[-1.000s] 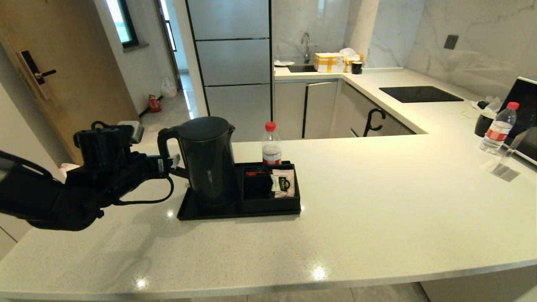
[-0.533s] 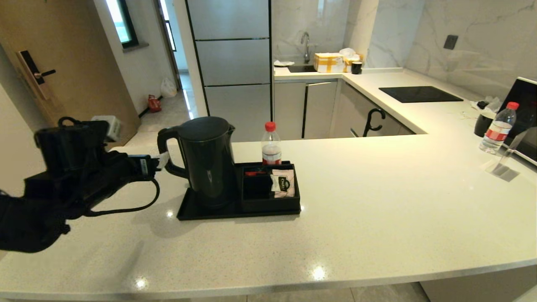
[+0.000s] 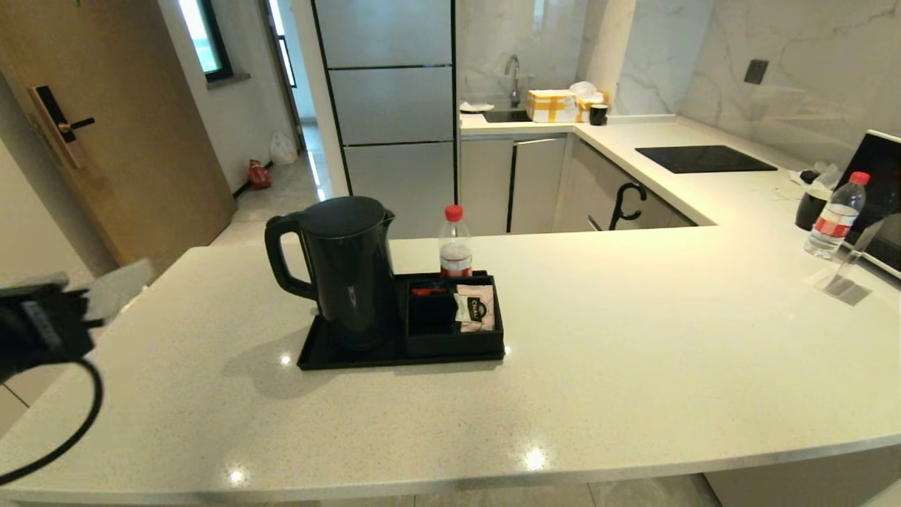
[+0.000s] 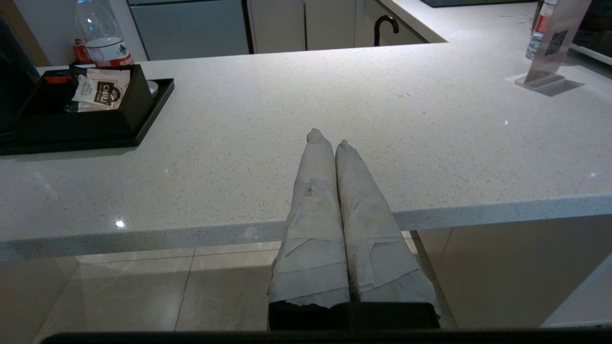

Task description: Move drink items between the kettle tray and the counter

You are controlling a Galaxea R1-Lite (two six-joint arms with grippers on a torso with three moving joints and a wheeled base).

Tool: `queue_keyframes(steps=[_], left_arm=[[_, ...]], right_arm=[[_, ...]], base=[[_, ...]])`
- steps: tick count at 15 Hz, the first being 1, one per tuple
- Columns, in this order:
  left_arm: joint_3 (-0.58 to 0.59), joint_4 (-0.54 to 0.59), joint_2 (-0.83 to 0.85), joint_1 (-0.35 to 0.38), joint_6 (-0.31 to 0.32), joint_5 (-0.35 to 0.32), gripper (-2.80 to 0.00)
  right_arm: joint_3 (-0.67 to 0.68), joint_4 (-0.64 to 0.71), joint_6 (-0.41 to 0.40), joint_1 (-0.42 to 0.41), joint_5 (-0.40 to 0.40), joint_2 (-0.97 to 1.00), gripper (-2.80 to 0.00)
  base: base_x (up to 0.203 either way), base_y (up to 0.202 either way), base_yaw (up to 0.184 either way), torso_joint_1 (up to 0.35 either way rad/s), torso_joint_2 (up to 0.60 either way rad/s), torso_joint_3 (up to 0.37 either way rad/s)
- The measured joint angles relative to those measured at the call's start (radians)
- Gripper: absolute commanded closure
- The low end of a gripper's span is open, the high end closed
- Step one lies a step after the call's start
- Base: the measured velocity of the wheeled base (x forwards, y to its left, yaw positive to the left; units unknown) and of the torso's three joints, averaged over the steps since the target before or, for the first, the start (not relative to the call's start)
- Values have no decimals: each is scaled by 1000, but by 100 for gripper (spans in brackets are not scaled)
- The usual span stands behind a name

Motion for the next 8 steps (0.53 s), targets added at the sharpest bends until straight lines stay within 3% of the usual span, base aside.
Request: queue_keyframes(steps=[3,8], left_arm=[[-85,357,-261,20,-25,-6,0],[-361,953,-558,65,-54,-10,0]], right_arm=[[0,0,0,0,0,0,0],[0,0,0,0,0,0,0]], base=[[0,0,0,0,0,0],[0,0,0,0,0,0]])
